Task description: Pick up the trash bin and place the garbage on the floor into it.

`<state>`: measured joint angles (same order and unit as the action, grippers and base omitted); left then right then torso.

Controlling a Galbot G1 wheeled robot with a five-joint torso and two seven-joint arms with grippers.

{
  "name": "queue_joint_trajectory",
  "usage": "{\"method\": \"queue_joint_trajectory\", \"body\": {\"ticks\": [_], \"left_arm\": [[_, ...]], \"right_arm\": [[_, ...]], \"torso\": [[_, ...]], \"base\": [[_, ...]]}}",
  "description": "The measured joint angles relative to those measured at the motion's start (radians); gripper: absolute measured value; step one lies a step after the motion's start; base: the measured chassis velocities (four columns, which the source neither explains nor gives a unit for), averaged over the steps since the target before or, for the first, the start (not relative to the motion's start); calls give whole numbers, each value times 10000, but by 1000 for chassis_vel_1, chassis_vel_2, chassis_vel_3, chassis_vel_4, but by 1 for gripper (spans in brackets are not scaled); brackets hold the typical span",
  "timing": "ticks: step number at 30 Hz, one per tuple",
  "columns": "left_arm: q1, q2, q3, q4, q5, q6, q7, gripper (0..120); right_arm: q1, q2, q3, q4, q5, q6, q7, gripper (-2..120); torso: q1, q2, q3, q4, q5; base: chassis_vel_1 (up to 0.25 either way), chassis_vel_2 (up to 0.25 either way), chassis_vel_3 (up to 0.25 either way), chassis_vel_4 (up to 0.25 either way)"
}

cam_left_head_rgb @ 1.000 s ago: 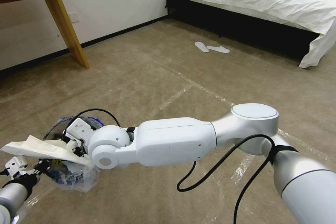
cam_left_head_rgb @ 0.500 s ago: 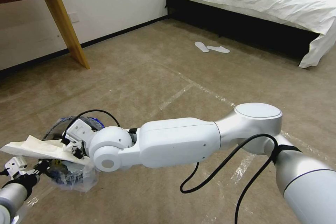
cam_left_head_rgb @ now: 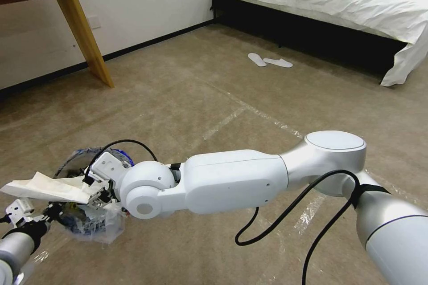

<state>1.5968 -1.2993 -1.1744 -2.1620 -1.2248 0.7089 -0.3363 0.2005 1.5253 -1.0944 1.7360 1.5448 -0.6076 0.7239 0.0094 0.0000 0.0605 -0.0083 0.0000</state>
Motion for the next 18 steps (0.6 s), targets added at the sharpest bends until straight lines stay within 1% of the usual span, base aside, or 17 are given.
{"method": "queue_joint_trajectory", "body": {"ticks": [3, 5, 10, 12, 13, 14, 15, 16, 17, 18], "left_arm": [[-14, 2, 7, 22, -2, 1, -3, 0], [-43, 6, 8, 41, -3, 4, -9, 0], [-51, 17, 4, 58, -6, 6, -15, 0], [-52, -5, 0, 66, -5, 6, -16, 0], [-52, -5, 0, 66, -5, 6, -16, 0], [-54, -34, 0, 67, 0, 7, -16, 0], [-58, -80, 0, 63, 18, 7, -16, 0], [-58, -80, 0, 63, 18, 7, -16, 0], [-48, -108, -1, 9, 41, 8, -17, 0], [-48, -108, -1, 9, 41, 8, -17, 0]], "right_arm": [[-14, -61, 52, 57, -38, 57, 6, 100], [-83, -226, 236, 250, -157, 240, 7, 100], [-200, -484, 531, 551, -285, 365, 8, 100], [-396, -735, 801, 772, -724, 808, -151, 100], [-396, -735, 801, 772, -724, 808, -151, 100], [-529, -841, 949, 865, -906, 1132, -286, 100], [-805, -1007, 1283, 982, -1193, 1789, -480, 100], [-805, -1007, 1283, 982, -1193, 1789, -480, 100], [-1167, -1246, 1730, 1057, -1632, 2581, -782, 100], [-1167, -1246, 1730, 1057, -1632, 2581, -782, 100]], "torso": [[0, 0, 0, 0, -1], [0, 0, 0, 0, 0], [0, 0, 0, 0, 0], [0, 0, 0, 0, 0], [0, 0, 0, 0, 0], [0, 0, 0, 0, 0], [0, 0, 0, 2, 0], [0, 0, 0, 2, 0], [0, 0, 0, 3, 0], [0, 0, 0, 3, 0]], "base": [[0, 0, 0, 0], [0, 0, 0, 0], [0, 0, 0, 0], [0, 0, 0, 0], [0, 0, 0, 0], [0, 0, 0, 0], [0, 0, 0, 0], [0, 0, 0, 0], [0, 0, 0, 0], [0, 0, 0, 0]]}}
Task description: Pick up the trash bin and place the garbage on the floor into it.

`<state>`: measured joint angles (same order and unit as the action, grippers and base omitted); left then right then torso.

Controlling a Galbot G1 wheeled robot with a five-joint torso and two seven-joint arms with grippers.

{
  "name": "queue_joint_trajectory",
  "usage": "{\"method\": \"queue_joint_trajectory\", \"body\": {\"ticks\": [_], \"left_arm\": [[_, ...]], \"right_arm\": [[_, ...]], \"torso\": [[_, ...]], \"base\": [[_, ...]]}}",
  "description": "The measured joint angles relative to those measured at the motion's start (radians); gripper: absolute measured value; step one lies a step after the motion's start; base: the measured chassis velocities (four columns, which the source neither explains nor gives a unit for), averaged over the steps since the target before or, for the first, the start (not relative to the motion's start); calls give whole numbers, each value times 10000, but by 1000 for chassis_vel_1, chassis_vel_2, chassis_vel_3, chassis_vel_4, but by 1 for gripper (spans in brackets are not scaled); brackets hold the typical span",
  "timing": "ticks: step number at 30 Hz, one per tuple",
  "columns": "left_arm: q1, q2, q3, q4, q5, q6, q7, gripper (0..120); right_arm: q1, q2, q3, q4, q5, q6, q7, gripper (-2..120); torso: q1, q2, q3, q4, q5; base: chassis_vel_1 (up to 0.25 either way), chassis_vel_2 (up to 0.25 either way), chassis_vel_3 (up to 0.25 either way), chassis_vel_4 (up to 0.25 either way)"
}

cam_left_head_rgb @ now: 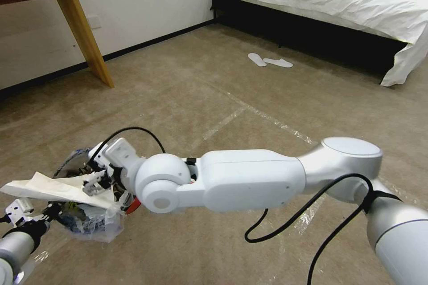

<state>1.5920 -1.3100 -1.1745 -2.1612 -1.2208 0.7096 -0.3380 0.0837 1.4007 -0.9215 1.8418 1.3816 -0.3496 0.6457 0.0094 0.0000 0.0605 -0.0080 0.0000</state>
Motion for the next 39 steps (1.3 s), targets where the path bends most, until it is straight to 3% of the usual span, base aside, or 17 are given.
{"method": "queue_joint_trajectory", "body": {"ticks": [2, 5, 7, 8, 10, 11, 13, 16, 20, 23, 28, 30, 36, 39], "left_arm": [[67, -11, -12, -174, 16, 0, 1, 0], [80, -11, -18, -234, 18, 0, 0, 0], [121, -12, -38, -439, 21, 3, -9, 0], [121, -12, -38, -439, 21, 3, -9, 0], [230, -11, -99, -605, 55, 5, -18, 0], [230, -11, -99, -605, 55, 5, -18, 0], [364, -6, -157, -768, 69, 6, -8, 0], [439, -12, -203, -839, 98, 6, 3, 0], [514, -59, -244, -934, 128, 6, 13, 0], [571, -156, -306, -1102, 155, 2, 43, 0], [563, -182, -342, -1157, 195, -5, 43, 0], [537, -217, -348, -1185, 213, -17, 46, 0], [485, -262, -377, -1156, 258, -34, 63, 0], [450, -279, -384, -1105, 267, -41, 75, 0]], "right_arm": [[-832, -747, 1351, 268, -1013, 1455, -974, 100], [-1112, -1008, 1884, 380, -1274, 1829, -1267, 100], [-1879, -2071, 3396, 746, -1929, 3014, -2041, 99], [-1879, -2071, 3396, 746, -1929, 3014, -2041, 99], [-2645, -3255, 4787, 973, -2597, 3818, -2829, 100], [-2645, -3255, 4787, 973, -2597, 3818, -2829, 100], [-3494, -4049, 6136, 1221, -3022, 4301, -3363, 100], [-4227, -4422, 7045, 1387, -3312, 4630, -3633, 100], [-5139, -4676, 8147, 1629, -3672, 4851, -3776, 100], [-7224, -4933, 11116, 2370, -4288, 4967, -3859, 100], [-8763, -4923, 12986, 2723, -4901, 5037, -3988, 100], [-10427, -4733, 14597, 3167, -5528, 5085, -4109, 100], [-11890, -4308, 15715, 3715, -6344, 5217, -4227, 100], [-13116, -3710, 15967, 3936, -7225, 5362, -4306, 100]], "torso": [[0, 0, 0, -2, 1], [0, 0, 0, -3, 4], [-1, 0, 0, -1, 5], [-1, 0, 0, -1, 5], [0, 0, 1, -6, 6], [0, 0, 1, -6, 6], [0, 0, -1, -10, 6], [0, 0, -1, -6, 6], [0, 0, -1, 0, 5], [0, 1, -1, -2, 3], [-1, 2, -2, -3, 3], [-1, 2, -2, -6, 6], [-1, 2, -1, -2, -1], [-1, 2, -1, -5, 0]], "base": [[0, 0, 0, 0], [0, 0, 0, 0], [0, 0, 0, 0], [0, 0, 0, 0], [0, 0, 0, 0], [0, 0, 0, 0], [0, 0, 0, 0], [0, 0, 0, 0], [0, 0, 0, 0], [0, 0, 0, 0], [0, 0, 0, 0], [0, 0, 0, 0], [0, 0, 0, 0], [0, 0, 0, 0]]}}
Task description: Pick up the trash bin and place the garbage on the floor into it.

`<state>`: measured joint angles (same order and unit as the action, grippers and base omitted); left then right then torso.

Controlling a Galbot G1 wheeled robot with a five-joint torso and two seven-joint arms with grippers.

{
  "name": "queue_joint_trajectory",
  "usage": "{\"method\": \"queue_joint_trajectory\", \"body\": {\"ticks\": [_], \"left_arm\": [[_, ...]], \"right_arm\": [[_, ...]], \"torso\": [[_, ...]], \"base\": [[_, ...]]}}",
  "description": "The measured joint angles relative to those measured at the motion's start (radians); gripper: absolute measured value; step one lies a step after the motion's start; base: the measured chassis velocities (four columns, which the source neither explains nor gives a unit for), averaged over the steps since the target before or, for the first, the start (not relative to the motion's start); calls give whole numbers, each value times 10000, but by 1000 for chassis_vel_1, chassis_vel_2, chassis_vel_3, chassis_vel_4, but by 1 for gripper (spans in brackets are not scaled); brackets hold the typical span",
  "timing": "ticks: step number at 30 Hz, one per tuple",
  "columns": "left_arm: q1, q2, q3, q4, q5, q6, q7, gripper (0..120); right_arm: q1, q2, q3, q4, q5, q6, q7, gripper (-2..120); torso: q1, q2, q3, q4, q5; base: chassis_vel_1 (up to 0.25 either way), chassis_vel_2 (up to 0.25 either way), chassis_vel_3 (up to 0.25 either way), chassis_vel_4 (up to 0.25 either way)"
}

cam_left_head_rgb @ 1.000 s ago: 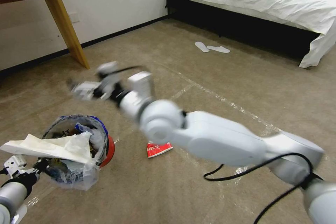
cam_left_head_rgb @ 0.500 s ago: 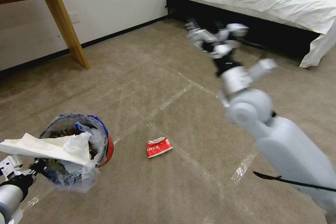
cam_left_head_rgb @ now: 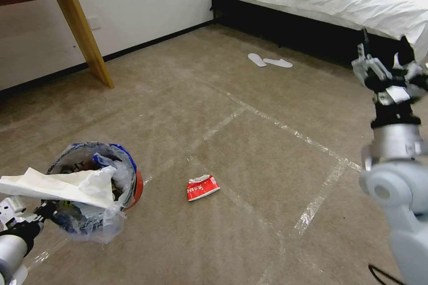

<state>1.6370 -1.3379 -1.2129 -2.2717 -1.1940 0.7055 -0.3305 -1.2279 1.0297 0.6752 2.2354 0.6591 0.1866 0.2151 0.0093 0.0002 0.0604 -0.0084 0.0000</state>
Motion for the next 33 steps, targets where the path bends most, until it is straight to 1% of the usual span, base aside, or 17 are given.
{"method": "queue_joint_trajectory", "body": {"ticks": [1, 2, 4, 5, 14, 21, 26, 33], "left_arm": [[0, 0, 0, 0, 0, 0, 0, 0], [-10, 4, -16, 40, 0, -1, 2, 0], [-14, 15, -19, 78, 0, -5, 3, 0], [-14, 47, -29, 154, 1, -6, 3, 0], [52, 69, -33, 279, 4, -25, 6, 0], [55, 50, 21, 277, 22, -29, 17, 0], [49, -24, 90, 274, 132, -41, 67, 0], [117, -16, 69, 269, 145, -61, 99, 0]], "right_arm": [[0, 0, 0, 0, 0, 0, 0, 100], [-515, 315, -65, 3, -431, 130, -31, 100], [-691, 438, -135, -6, -590, 179, -41, 100], [-961, 666, -313, -63, -886, 269, -71, 100], [-1194, 1189, -1027, -292, -1655, 505, -173, 100], [-1338, 1163, -1067, -279, -1725, 578, -226, 100], [-1439, 1127, -1158, -260, -1835, 671, -259, 100], [-1474, 1188, -1384, -282, -2071, 814, -311, 100]], "torso": [[0, 0, 0, 0, 0], [-1, 0, -1, 1, 0], [0, 0, 0, -1, 0], [0, 0, 0, 0, 0], [0, 0, 0, 3, -1], [0, 0, 0, 3, -1], [0, -3, 2, 2, -1], [0, -2, 2, 3, -1]], "base": [[0, 0, 0, 0], [0, 0, 0, 0], [0, 0, 0, 0], [0, 0, 0, 0], [0, 0, 0, 0], [0, 0, 0, 0], [-65, 52, 61, -67], [-39, 43, 30, -51]]}}
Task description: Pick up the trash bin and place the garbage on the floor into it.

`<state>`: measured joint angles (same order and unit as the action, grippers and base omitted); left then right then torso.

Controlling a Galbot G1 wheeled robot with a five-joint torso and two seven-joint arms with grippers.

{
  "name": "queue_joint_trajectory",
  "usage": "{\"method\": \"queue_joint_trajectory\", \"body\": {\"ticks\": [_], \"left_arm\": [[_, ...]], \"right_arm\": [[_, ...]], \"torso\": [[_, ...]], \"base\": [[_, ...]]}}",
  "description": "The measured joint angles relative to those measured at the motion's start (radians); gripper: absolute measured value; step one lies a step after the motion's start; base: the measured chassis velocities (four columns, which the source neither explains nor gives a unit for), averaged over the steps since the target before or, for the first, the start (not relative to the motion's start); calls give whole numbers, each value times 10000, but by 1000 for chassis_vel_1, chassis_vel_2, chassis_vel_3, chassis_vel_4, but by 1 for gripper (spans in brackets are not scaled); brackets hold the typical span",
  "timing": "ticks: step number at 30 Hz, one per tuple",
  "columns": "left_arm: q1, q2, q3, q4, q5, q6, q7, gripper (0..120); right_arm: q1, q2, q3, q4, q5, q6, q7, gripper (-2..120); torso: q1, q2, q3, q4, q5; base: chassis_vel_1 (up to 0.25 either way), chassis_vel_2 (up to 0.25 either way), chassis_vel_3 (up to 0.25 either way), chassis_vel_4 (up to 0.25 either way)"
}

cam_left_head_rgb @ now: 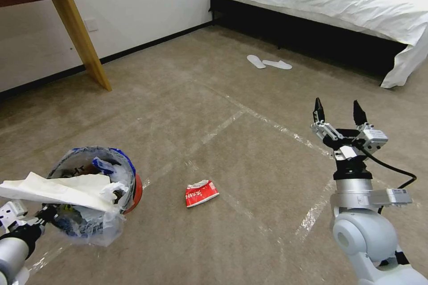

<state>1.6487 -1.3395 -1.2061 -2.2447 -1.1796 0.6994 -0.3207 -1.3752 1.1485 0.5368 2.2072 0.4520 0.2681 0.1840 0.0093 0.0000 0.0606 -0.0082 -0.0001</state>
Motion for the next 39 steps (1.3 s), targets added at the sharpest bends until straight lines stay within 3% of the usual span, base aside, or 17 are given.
{"method": "queue_joint_trajectory", "body": {"ticks": [17, 39], "left_arm": [[-136, 214, 26, 107, -91, -9, -8, 0], [58, 15, -65, 47, -82, -6, -17, 0]], "right_arm": [[113, -184, -60, -243, -77, 69, -12, 100], [238, -398, -62, -311, 116, -18, 24, 100]], "torso": [[0, 0, 0, -1, 0], [0, 0, 0, -1, 1]], "base": [[0, 0, 0, 0], [0, 0, 0, 0]]}}
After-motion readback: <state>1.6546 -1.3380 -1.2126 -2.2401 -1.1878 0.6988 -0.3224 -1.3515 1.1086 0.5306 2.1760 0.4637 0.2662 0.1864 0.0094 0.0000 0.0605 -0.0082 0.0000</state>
